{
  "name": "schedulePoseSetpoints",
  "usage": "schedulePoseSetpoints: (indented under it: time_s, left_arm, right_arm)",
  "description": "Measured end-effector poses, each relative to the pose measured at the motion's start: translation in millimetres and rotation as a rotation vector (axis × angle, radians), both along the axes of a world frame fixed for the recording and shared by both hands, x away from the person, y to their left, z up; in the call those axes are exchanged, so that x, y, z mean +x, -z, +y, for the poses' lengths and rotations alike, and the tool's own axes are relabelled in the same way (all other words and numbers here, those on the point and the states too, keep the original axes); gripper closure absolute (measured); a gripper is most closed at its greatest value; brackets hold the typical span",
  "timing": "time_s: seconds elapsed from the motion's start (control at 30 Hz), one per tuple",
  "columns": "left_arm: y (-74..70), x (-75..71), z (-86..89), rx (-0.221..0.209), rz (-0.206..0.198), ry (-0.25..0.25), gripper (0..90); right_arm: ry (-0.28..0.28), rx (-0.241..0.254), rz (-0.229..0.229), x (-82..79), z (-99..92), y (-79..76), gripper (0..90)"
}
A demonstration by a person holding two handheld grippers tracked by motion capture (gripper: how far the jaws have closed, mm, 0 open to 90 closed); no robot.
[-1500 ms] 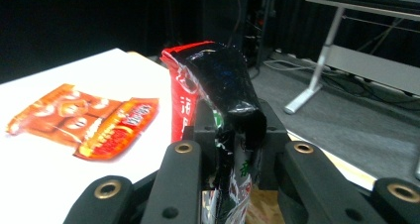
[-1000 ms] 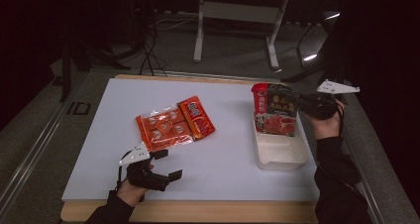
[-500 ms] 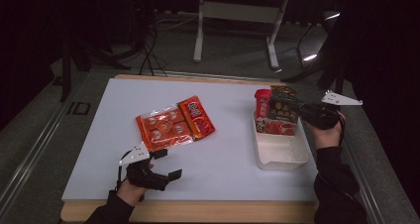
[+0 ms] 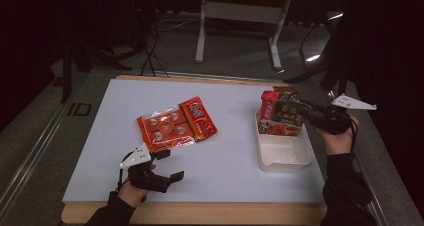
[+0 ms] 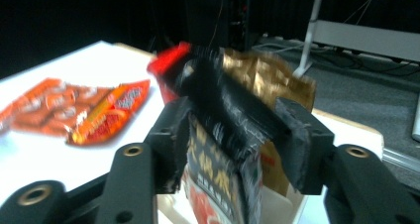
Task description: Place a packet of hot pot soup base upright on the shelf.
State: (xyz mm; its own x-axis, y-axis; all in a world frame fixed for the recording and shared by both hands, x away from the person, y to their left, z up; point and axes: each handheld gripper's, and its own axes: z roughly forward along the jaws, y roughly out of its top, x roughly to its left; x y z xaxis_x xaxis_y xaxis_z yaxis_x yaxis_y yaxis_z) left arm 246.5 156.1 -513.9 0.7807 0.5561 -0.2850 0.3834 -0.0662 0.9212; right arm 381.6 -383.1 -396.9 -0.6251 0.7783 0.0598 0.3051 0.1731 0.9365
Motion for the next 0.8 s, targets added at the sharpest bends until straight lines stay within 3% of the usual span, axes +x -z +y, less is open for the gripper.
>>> schedulePoseSetpoints:
  time_s: [0.03,0.13,0.17,0.2,0.3,0.33,0.47,0.5,0.57,0.6,0.67,0.73,0.8]
  left_arm:
    - [-0.4,-0.3,0.3,0.006,-0.005,-0.001,4.1]
    - [-0.7,-0.7,0.4,0.010,-0.017,-0.010,4.1]
    - [-0.7,-0.6,0.6,0.006,-0.016,-0.007,4.1]
    - [-0.7,-0.6,0.6,0.006,-0.016,-0.007,4.1]
    - [-1.3,-0.4,0.6,0.004,0.018,-0.006,4.1]
    - [-2.8,0.0,0.2,0.031,0.060,-0.001,4.0]
    - [-5.3,-0.7,-0.5,0.059,0.081,0.003,2.9]
    - [-6.5,-1.2,-0.7,0.066,0.077,0.001,2.9]
    - [-9.3,-2.6,-1.2,0.073,0.070,0.009,2.9]
    - [-11.3,-3.7,-0.8,0.068,0.062,0.018,3.0]
    - [-13.2,-4.1,0.3,0.069,0.052,0.016,3.1]
    - [-15.4,-4.3,2.5,0.063,0.042,0.015,3.3]
    - [-16.7,-3.7,4.1,0.059,0.039,0.015,4.4]
  right_arm:
    - [-0.007,0.025,-0.018,-4.9,3.7,-9.7,40.7]
    - [-0.003,0.019,-0.043,-11.4,10.1,-19.7,38.4]
    - [0.006,0.028,-0.086,-19.0,15.8,-28.9,35.2]
    - [0.003,0.034,-0.096,-21.8,18.8,-32.6,34.7]
    - [-0.008,0.046,-0.103,-26.7,25.8,-37.7,31.5]
    - [-0.027,0.050,-0.094,-31.0,34.4,-40.2,29.9]
    - [-0.050,0.054,-0.078,-36.0,47.4,-39.5,25.3]
    - [-0.076,0.055,-0.073,-39.7,55.3,-36.5,16.4]
    - [-0.082,0.063,-0.065,-41.4,59.0,-34.5,13.8]
    - [-0.112,0.083,-0.041,-45.0,65.3,-29.6,13.1]
    - [-0.130,0.070,-0.036,-50.4,71.1,-24.8,11.3]
    - [-0.170,0.093,-0.020,-55.8,75.1,-20.4,13.1]
    - [-0.171,0.085,-0.026,-59.5,77.5,-18.3,13.3]
